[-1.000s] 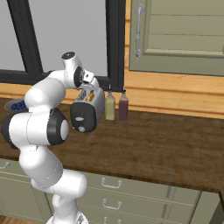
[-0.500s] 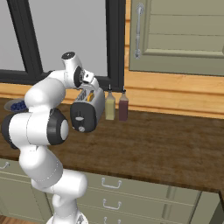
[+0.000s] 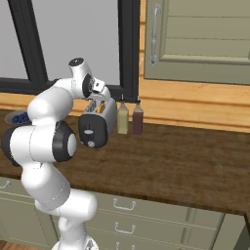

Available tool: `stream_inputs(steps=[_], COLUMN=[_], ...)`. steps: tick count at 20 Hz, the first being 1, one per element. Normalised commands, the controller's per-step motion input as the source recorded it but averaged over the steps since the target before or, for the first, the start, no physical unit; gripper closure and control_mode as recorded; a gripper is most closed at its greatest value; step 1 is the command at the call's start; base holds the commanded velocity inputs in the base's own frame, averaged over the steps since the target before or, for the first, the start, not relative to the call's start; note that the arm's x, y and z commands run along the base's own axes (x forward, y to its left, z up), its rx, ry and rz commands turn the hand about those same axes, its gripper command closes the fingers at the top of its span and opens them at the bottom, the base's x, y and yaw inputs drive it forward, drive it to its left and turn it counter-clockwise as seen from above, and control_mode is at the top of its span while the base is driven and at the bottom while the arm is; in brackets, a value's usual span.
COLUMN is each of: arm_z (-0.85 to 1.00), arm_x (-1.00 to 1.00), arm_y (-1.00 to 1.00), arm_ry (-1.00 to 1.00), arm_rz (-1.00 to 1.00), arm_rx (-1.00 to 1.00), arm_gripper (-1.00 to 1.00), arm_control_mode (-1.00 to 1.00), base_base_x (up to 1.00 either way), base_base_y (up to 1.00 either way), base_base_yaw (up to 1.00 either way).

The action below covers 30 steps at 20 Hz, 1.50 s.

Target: Start the toaster. Once the lever pops up, take the bread to the plate on the dining counter.

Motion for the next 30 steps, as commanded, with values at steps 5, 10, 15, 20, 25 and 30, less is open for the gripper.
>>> stream_inputs(steps=[5, 10, 15, 20, 25, 30], arm_z=[0.0, 0.0, 0.0, 0.0, 0.0, 0.0], arm_x=[0.0, 0.0, 0.0, 0.0, 0.0, 0.0], arm_y=[0.0, 0.0, 0.0, 0.0, 0.0, 0.0], arm_ry=[0.0, 0.0, 0.0, 0.0, 0.0, 0.0], arm_rz=[0.0, 0.0, 0.0, 0.0, 0.0, 0.0], arm_rx=[0.0, 0.0, 0.0, 0.0, 0.0, 0.0], arm_gripper=[-1.0, -1.0, -1.0, -1.0, -1.0, -1.0], arm_control_mode=[-1.0, -1.0, -1.0, -1.0, -1.0, -1.0], base_base_x=[0.0, 0.0, 0.0, 0.0, 0.0, 0.0], base_base_y=[0.0, 0.0, 0.0, 0.0, 0.0, 0.0], base_base_yaw=[0.0, 0.0, 0.0, 0.0, 0.0, 0.0])
